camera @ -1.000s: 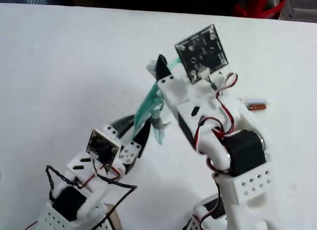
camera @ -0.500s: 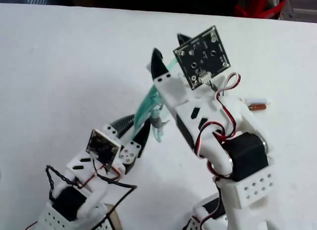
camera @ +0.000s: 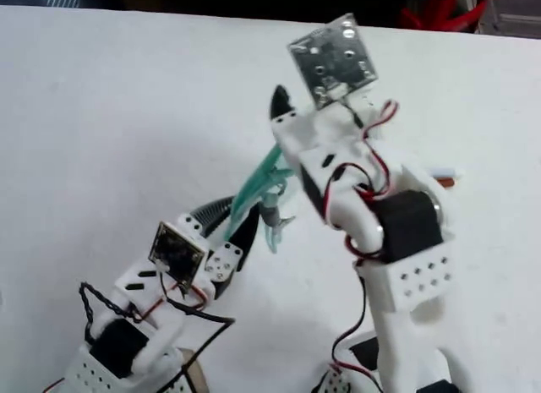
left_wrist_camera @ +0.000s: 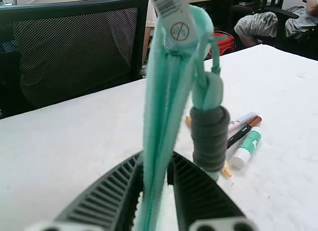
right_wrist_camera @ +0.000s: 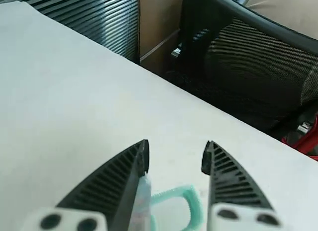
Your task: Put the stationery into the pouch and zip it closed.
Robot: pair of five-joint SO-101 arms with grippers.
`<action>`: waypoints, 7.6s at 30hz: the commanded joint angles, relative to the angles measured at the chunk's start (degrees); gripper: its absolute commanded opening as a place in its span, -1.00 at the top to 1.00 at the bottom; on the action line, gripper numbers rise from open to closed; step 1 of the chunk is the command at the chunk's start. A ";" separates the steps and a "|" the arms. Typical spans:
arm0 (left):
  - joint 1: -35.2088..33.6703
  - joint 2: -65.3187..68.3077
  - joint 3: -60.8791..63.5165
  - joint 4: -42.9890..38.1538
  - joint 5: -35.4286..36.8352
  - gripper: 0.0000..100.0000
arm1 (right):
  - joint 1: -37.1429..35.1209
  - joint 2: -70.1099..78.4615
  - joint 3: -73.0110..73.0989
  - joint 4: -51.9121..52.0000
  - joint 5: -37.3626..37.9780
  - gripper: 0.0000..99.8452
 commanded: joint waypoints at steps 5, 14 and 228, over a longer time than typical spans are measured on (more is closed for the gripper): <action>-0.57 -0.48 -0.26 -1.49 0.70 0.83 | 1.01 -6.11 4.40 0.22 -0.26 0.65; -0.66 -0.48 -0.26 -1.49 0.79 0.83 | 1.01 -14.99 14.59 0.31 0.26 0.65; -8.04 -0.13 -7.74 -8.18 2.11 0.94 | 17.63 -10.59 9.41 10.07 -6.77 0.97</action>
